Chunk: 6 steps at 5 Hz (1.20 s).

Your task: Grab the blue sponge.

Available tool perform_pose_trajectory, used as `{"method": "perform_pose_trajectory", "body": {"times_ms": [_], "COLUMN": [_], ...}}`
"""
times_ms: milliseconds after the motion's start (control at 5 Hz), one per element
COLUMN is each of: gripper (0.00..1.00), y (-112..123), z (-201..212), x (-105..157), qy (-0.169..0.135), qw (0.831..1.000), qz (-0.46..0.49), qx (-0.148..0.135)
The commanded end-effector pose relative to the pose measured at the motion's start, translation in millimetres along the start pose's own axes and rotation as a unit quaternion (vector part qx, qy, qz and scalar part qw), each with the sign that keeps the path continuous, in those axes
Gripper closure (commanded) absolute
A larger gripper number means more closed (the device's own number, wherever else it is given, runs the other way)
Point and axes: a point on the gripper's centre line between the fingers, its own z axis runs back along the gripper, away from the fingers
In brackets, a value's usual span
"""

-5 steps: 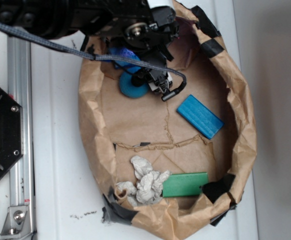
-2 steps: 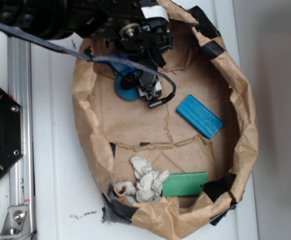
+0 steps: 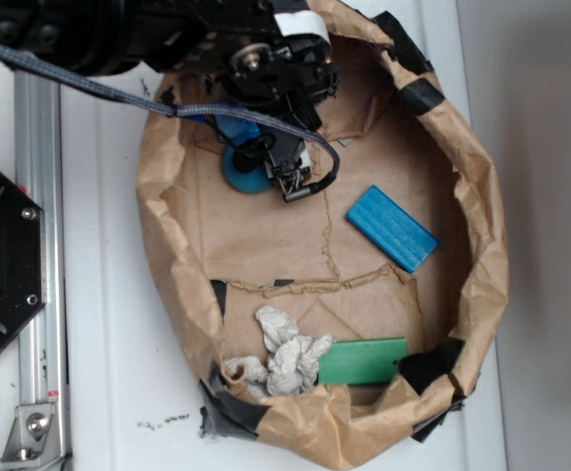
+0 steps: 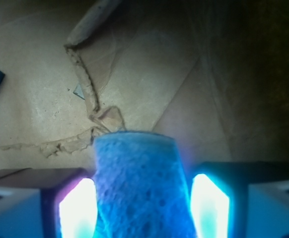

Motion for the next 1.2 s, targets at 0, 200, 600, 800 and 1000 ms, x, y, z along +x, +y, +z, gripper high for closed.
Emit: {"method": "perform_pose_trajectory", "body": {"times_ms": [0, 200, 600, 800, 1000], "gripper": [1.0, 1.0, 1.0, 1.0, 1.0], "y": [2.6, 0.2, -46.4, -80.6, -87.8], "z": [1.9, 10.7, 92.8, 146.5, 164.5], "x": [1.5, 6.5, 29.3, 26.2, 20.0], "qy": [0.007, 0.001, -0.048, -0.063, -0.061], "qw": [1.0, 1.0, 0.996, 0.991, 0.99], "qz": [-0.023, -0.025, -0.075, -0.111, -0.116], "qx": [0.009, 0.007, -0.012, -0.037, -0.047]}}
